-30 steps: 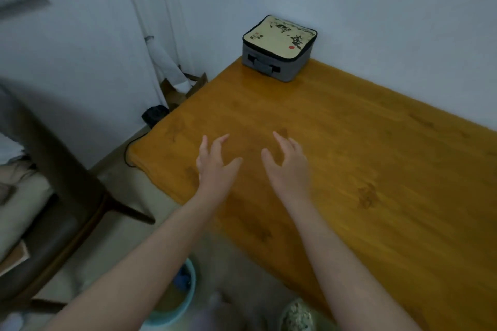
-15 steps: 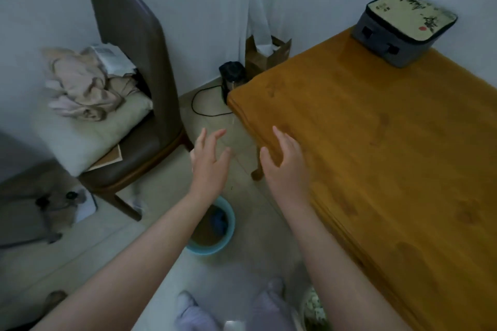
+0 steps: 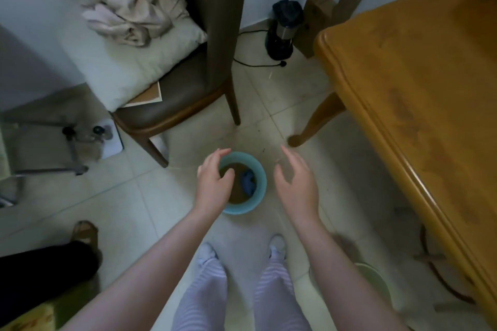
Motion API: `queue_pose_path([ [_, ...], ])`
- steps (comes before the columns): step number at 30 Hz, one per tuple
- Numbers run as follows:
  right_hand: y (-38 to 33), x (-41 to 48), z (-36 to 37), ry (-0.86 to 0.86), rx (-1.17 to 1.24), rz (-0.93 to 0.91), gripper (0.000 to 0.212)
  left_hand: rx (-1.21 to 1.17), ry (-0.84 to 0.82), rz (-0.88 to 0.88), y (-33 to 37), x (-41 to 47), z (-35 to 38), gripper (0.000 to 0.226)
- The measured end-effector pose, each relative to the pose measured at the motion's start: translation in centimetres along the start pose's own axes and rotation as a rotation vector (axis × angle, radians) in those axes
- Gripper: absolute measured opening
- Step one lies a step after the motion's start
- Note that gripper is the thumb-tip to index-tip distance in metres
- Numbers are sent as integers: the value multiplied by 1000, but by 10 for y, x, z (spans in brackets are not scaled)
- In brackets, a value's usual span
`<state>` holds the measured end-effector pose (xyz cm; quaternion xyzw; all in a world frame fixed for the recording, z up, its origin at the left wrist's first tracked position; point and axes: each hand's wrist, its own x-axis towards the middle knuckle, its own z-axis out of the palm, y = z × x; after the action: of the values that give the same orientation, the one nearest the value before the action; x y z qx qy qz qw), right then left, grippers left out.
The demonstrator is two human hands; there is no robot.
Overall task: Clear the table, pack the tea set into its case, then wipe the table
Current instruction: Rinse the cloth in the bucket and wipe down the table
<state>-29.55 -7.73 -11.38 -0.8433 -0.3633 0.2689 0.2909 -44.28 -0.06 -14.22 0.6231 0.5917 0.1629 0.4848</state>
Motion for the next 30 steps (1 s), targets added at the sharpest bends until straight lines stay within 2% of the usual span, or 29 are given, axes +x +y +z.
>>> queue_pose_path([
  [7,64,22,69,-133,-123,-28,54,-109,-35,-89,-75,26,60,47],
  [14,172,64,159,-306,-204,35,64,-82,-57,-166,-188,78,145,47],
  [19,254,107,245,-340,-147,120,57,-128,-59,-234,-277,129,219,44],
  [22,299,136,304,-381,-99,229,53,-139,-52,-324,-330,159,260,49],
  [25,341,158,362,-408,-106,241,53,-131,-18,-383,-382,184,289,54],
  [27,364,168,396,-378,-161,232,53,-112,-3,-361,-413,201,302,53],
  [30,387,177,438,-295,-444,143,59,-136,109,-369,-445,225,317,47],
])
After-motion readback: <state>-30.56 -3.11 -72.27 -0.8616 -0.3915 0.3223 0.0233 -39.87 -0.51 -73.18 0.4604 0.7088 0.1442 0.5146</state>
